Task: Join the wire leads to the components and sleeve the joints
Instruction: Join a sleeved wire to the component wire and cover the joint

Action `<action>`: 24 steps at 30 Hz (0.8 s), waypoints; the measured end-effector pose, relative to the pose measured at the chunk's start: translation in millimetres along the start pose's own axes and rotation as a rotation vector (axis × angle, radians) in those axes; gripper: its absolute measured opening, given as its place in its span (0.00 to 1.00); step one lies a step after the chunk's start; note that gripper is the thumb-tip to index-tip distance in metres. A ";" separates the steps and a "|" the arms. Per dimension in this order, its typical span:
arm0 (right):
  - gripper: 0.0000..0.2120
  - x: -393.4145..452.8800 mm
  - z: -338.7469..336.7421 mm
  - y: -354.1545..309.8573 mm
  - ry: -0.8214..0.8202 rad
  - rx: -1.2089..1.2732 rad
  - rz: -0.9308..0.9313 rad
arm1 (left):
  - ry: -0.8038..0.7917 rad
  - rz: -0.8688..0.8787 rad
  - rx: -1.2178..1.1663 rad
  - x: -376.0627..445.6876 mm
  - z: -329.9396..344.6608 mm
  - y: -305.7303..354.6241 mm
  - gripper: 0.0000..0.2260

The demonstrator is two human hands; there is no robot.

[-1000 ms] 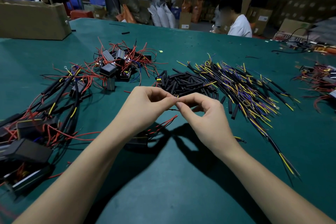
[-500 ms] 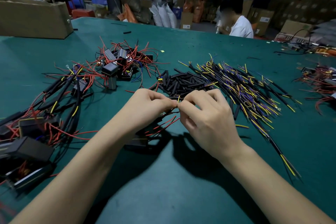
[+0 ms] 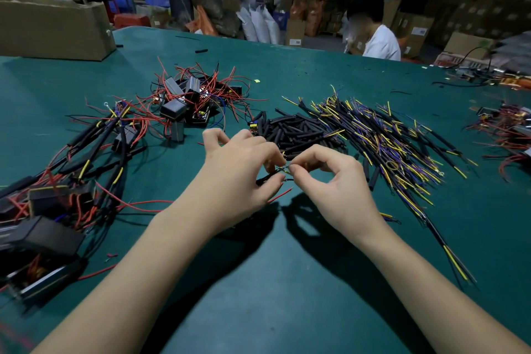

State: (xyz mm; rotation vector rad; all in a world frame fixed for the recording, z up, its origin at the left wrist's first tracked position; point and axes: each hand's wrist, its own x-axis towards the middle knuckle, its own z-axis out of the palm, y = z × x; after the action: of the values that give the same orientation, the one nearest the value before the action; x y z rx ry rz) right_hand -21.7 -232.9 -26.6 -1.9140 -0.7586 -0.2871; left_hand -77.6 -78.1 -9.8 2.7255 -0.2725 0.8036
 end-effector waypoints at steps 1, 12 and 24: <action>0.06 -0.4 -0.1 0.0 -0.007 0.001 0.006 | 0.003 0.028 0.032 -0.1 -0.4 -0.7 0.06; 0.05 0.1 -7.1 -0.4 0.129 -0.768 -0.623 | -0.062 -0.293 -0.559 4.0 5.4 3.3 0.08; 0.08 2.5 -9.5 2.6 -0.054 -0.024 -0.052 | 0.044 0.025 -0.110 -0.8 9.4 -2.4 0.05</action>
State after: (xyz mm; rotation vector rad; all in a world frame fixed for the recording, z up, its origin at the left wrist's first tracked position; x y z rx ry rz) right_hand -17.0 -241.1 -22.8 -1.9337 -0.8454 -0.2790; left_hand -73.0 -78.8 -18.3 2.6036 -0.3318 0.8285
